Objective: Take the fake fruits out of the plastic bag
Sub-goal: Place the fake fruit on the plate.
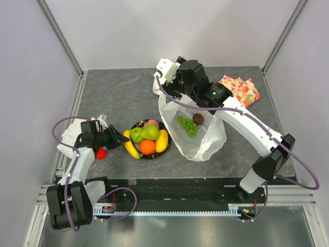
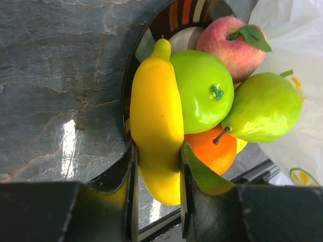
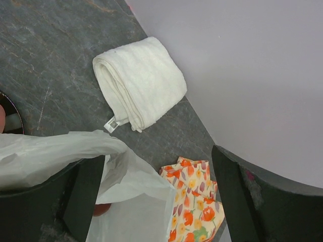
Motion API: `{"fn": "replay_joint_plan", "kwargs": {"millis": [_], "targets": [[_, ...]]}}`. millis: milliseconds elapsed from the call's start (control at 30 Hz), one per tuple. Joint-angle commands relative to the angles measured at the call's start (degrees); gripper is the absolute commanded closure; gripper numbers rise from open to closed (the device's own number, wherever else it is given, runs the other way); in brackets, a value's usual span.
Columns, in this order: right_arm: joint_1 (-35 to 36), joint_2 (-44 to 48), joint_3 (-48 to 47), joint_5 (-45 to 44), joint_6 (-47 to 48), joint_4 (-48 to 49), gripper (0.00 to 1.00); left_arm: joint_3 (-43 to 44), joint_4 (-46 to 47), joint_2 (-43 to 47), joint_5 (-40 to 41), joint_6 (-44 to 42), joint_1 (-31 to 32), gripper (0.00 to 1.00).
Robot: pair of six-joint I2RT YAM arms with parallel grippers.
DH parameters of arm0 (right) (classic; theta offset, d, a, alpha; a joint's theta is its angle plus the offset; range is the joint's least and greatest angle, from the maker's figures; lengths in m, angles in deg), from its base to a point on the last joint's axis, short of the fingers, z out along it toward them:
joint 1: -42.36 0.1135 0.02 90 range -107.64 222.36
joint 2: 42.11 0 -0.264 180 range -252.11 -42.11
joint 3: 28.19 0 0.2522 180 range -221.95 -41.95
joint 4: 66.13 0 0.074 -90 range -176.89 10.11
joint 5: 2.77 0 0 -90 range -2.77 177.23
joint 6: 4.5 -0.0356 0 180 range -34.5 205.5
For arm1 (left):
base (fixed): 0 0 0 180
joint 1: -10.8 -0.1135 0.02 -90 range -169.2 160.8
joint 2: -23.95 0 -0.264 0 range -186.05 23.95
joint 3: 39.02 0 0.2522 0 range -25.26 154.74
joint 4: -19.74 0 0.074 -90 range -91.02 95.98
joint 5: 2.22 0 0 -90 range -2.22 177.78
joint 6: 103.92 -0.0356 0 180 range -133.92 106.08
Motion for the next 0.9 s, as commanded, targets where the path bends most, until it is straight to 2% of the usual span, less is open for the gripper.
{"fn": "replay_joint_plan", "kwargs": {"millis": [0, 167, 267, 567, 667, 700, 800, 867], "targets": [[0.13, -0.53, -2.0, -1.55, -1.17, -0.46, 0.06, 2.0, 3.11, -0.43, -3.64, -8.46, 0.07, 0.98], [0.22, -0.87, -1.65, -1.55, -1.52, -0.73, 0.05, 1.3, 4.61, -1.74, -2.86, -7.32, 0.07, 0.98], [0.13, -1.14, -1.83, -1.55, -1.26, -0.99, 0.05, 1.39, 4.53, -3.59, -1.54, -3.73, 0.16, 0.97], [0.22, -1.14, -1.65, -1.63, -1.0, -1.43, 0.05, -0.11, 6.28, -5.7, -2.68, 2.7, -0.1, 0.88], [0.22, -1.05, -1.56, -1.55, -1.08, -1.69, 0.05, 0.15, 5.41, -5.97, -1.28, 2.35, 0.07, 0.72], [0.22, -1.05, -1.56, -1.37, -1.08, -1.69, 0.05, 0.24, 4.97, -5.88, -0.75, 2.26, -0.01, 0.63], [0.22, -1.14, -1.65, -1.37, -0.91, -1.87, 0.05, 0.51, 3.74, -5.97, 1.01, 1.82, -0.02, 0.5], [0.22, -1.23, -1.82, -1.19, -0.99, -1.96, 0.05, 0.86, 2.51, -6.67, 2.15, 1.56, 0.07, 0.45]]}}
